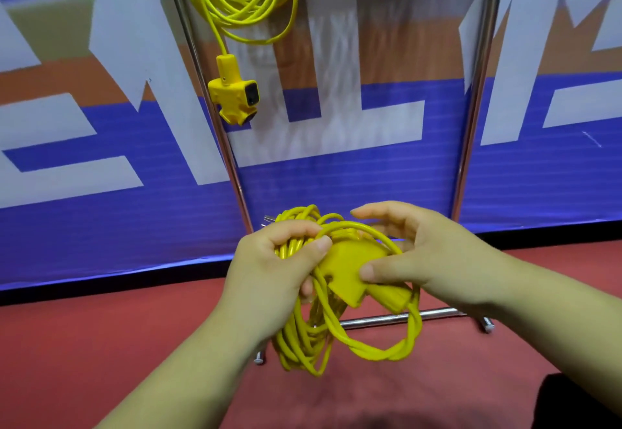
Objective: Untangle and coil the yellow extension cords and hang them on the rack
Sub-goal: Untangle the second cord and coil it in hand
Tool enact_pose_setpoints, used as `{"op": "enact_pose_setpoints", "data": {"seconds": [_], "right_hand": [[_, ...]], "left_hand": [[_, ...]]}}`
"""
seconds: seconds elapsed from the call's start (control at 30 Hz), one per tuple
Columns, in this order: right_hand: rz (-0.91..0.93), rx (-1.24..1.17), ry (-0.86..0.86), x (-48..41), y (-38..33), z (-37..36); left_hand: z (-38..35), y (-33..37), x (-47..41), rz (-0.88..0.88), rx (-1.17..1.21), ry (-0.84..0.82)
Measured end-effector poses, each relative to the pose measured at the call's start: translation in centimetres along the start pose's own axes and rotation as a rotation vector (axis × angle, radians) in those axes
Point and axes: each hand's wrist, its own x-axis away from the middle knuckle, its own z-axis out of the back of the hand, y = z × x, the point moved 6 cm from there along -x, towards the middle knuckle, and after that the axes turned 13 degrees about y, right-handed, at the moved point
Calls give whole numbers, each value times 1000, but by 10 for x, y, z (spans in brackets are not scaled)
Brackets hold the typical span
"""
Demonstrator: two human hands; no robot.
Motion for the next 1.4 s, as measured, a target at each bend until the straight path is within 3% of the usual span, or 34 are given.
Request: {"op": "enact_pose_setpoints", "data": {"seconds": [0.13,0.3,0.47,0.77,1.2,1.3,1.4], "right_hand": [[-96,-155,-67,-12,5,-2],[-49,-69,-139,-12,4,-16],[255,425,-134,-3,-10,-26],[751,626,-45,1,-23,-32],[851,776,-10,4,-22,-36],[819,668,-27,2,-25,-35],[622,391,-52,2,-26,-35]], "left_hand": [[5,-7,-7,48,42,26],[11,-16,-11,121,109,82],[16,-25,-10,274,214,131],[24,-23,-9,361,290,164],[29,-13,-2,387,346,151],[33,-7,-3,391,387,141],[36,-3,-3,387,410,131]]}}
